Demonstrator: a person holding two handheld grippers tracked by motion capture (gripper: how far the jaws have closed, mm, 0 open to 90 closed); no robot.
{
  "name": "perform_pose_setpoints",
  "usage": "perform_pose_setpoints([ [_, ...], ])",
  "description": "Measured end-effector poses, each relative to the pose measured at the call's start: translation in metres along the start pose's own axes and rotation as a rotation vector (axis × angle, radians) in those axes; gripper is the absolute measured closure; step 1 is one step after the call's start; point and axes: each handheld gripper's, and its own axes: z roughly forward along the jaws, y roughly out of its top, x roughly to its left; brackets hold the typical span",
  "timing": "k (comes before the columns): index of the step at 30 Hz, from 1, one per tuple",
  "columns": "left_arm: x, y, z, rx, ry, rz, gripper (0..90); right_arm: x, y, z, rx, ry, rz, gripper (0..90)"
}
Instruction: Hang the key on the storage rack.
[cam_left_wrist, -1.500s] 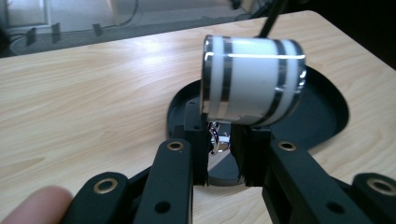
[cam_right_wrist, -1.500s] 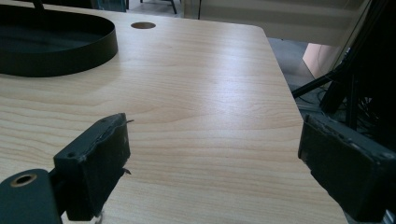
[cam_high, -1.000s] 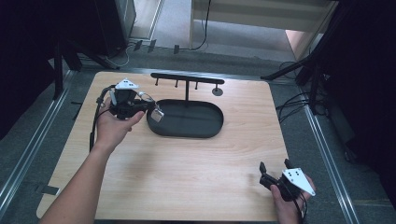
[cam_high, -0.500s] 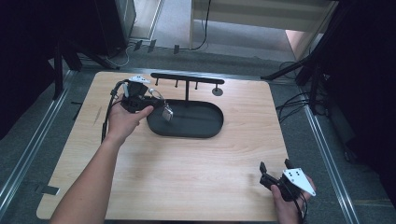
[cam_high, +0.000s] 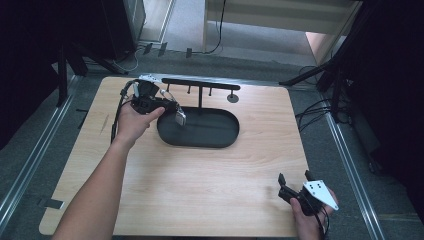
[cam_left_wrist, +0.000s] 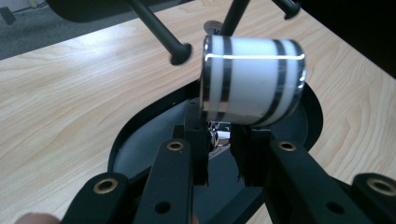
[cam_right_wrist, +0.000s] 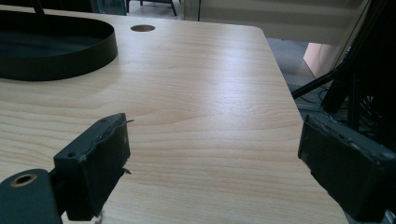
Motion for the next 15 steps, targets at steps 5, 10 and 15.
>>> perform_pose_setpoints([
  [5,0.004,0.005,0.004,0.01,-0.015,0.005,77.3,0.0,0.0,0.0,0.002,-0.001,-0.005,8.7],
  [10,0.006,0.006,0.006,0.01,-0.018,0.002,77.3,0.0,0.0,0.0,0.001,-0.002,-0.005,8.8],
  [15,0.012,0.007,0.009,0.0,-0.024,-0.034,77.1,0.0,0.0,0.0,0.001,-0.003,-0.006,8.8],
])
